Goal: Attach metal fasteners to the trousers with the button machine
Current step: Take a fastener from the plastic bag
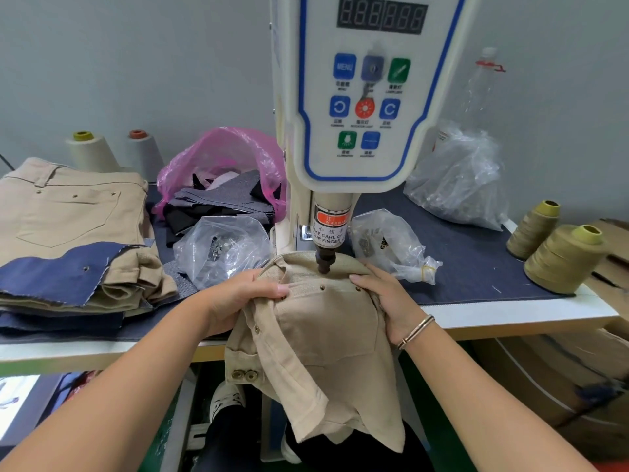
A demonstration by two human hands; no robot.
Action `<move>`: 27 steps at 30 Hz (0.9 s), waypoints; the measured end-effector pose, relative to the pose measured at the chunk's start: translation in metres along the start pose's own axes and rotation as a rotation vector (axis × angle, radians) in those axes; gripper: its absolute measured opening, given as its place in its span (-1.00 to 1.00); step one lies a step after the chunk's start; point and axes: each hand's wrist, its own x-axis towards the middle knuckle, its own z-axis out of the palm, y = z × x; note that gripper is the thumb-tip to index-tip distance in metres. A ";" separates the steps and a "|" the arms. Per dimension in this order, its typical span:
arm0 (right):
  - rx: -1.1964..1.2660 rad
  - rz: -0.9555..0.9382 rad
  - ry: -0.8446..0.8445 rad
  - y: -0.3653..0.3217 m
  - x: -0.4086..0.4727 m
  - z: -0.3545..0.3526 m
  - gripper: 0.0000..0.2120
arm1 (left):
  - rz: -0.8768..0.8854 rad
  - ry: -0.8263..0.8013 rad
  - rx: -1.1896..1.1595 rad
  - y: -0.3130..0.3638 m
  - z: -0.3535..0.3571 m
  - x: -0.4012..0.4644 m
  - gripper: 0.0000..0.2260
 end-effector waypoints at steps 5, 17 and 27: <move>0.020 0.052 -0.037 0.005 -0.018 0.010 -0.72 | -0.028 -0.191 0.134 0.015 -0.002 -0.007 -0.71; 0.216 0.318 -0.116 -0.009 -0.028 0.018 -0.69 | -0.053 0.008 0.117 0.031 0.017 -0.008 -0.68; -0.548 0.139 -0.417 -0.011 -0.045 0.042 -0.89 | 0.214 -0.131 0.043 0.049 0.013 -0.031 -0.89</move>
